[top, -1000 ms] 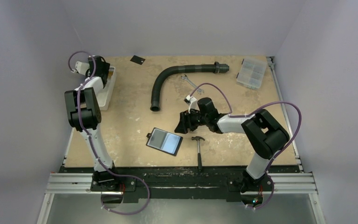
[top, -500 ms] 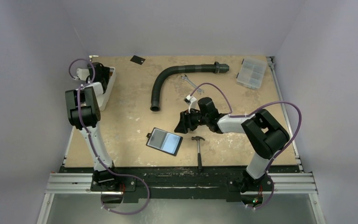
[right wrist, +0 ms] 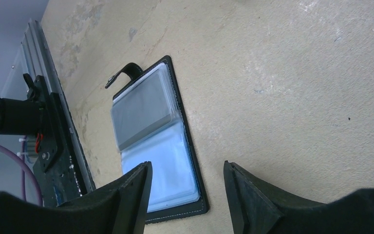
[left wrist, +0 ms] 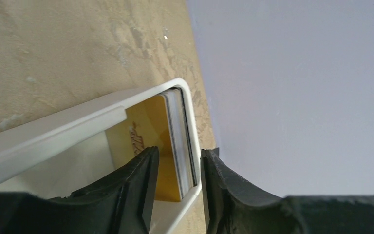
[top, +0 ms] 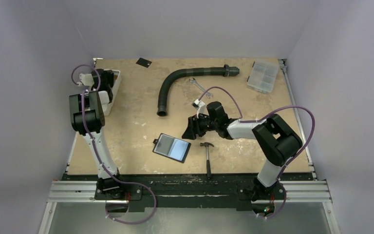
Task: Put the credit cards into the card holder
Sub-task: Pick up the credit card from the storage box.
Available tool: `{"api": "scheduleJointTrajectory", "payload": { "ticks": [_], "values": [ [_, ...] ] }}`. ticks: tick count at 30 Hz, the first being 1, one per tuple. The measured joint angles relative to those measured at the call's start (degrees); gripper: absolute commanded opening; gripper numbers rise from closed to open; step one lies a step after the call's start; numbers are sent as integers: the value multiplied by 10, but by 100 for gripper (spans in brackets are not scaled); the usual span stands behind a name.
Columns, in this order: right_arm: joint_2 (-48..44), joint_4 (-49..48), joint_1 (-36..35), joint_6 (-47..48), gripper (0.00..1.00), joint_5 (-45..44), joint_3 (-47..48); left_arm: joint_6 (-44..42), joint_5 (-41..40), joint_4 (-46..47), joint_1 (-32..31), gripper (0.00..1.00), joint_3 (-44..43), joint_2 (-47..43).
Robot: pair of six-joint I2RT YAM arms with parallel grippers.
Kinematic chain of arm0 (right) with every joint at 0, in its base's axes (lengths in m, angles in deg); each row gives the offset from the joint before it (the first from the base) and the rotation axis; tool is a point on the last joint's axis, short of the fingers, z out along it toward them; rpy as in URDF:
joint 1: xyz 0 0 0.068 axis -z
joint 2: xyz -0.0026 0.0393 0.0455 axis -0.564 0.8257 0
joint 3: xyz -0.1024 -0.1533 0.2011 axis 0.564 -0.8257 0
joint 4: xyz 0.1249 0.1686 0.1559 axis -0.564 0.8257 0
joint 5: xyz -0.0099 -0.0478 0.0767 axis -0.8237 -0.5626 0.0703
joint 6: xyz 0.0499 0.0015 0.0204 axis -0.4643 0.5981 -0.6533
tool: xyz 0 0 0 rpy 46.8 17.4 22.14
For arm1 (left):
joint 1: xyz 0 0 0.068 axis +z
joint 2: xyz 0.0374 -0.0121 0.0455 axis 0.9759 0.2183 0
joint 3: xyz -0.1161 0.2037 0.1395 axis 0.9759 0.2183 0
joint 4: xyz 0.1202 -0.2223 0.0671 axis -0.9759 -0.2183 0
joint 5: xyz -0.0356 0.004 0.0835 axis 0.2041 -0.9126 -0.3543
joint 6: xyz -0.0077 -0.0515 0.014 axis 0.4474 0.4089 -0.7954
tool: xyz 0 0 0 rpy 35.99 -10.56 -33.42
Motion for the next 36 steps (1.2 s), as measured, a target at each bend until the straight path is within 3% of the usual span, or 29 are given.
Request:
{"api": "scheduleJointTrajectory", "payload": {
  "ticks": [7,13,22,28,36],
  "values": [
    [1,-3,0,-3,62,3,0,2,0,24,0,34,0,0],
    [1,-7,0,-3,62,4,-1,4,7,28,4,52,0,0],
    [9,-14,0,-10,62,18,-4,2,5,-23,3,59,-4,0],
    [9,-17,0,-11,62,19,-4,9,7,-37,3,58,-15,2],
    [9,-17,0,-12,61,19,-4,31,9,8,3,42,-19,24]
  ]
}}
